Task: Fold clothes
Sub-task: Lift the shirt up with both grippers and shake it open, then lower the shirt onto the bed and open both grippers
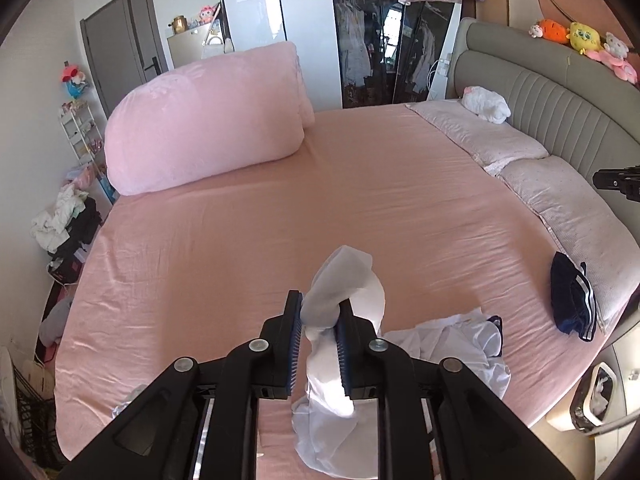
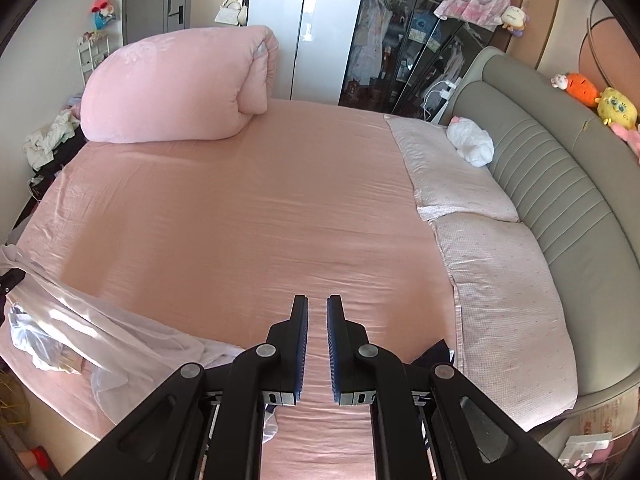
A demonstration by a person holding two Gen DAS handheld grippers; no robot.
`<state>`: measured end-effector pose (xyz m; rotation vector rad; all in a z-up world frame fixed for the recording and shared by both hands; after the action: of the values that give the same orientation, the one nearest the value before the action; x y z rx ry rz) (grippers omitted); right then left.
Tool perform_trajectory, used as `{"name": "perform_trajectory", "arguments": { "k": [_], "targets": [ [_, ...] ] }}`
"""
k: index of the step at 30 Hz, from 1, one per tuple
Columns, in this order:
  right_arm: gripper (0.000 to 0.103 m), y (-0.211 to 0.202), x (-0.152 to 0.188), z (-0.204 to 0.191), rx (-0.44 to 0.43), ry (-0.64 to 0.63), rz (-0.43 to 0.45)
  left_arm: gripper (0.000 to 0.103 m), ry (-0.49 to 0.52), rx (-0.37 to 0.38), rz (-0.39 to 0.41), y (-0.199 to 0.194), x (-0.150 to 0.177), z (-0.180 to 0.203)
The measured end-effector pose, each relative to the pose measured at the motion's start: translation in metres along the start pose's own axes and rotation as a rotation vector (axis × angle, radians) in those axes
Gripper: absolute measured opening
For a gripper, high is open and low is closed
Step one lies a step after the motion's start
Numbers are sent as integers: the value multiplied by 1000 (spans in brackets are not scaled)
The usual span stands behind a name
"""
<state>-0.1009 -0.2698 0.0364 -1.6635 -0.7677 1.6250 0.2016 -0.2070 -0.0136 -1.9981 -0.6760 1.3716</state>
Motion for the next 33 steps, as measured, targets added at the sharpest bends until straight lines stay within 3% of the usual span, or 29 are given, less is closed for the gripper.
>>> {"name": "perform_trajectory", "arguments": {
  "k": [1, 2, 3, 6, 13, 20, 31, 33],
  "targets": [
    [7, 5, 5, -2, -7, -6, -19, 54, 1, 2, -22, 4, 3, 2],
    [8, 10, 10, -4, -14, -12, -39, 82, 2, 5, -38, 6, 6, 4],
    [8, 15, 15, -6, -21, -18, -58, 86, -1, 13, -32, 4, 6, 4],
    [8, 27, 27, -12, -24, -42, -98, 86, -17, 44, -38, -3, 8, 5],
    [9, 49, 57, -30, -43, -84, -171, 86, 16, 19, -98, 1, 31, -4],
    [9, 71, 80, -50, -60, -121, -236, 86, 7, 63, -181, 30, 52, -6],
    [10, 133, 105, -80, -90, -138, -377, 86, 62, 157, -303, 90, 79, 23],
    [14, 145, 113, -85, -112, -127, -410, 86, 70, 168, -320, 100, 84, 26]
  ]
}}
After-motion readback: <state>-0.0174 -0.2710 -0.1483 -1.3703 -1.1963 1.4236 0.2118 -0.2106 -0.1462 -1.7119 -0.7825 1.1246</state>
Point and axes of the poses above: each gripper's, at about its wrist camera, not at the fingertips, and y roughly the way its jaws point, z to its right, x to its underside, the point moved 7 cm from there along y, roughly the way its jaws point, and after that the axes turned 14 degrees about y, right-handed, at the moved point
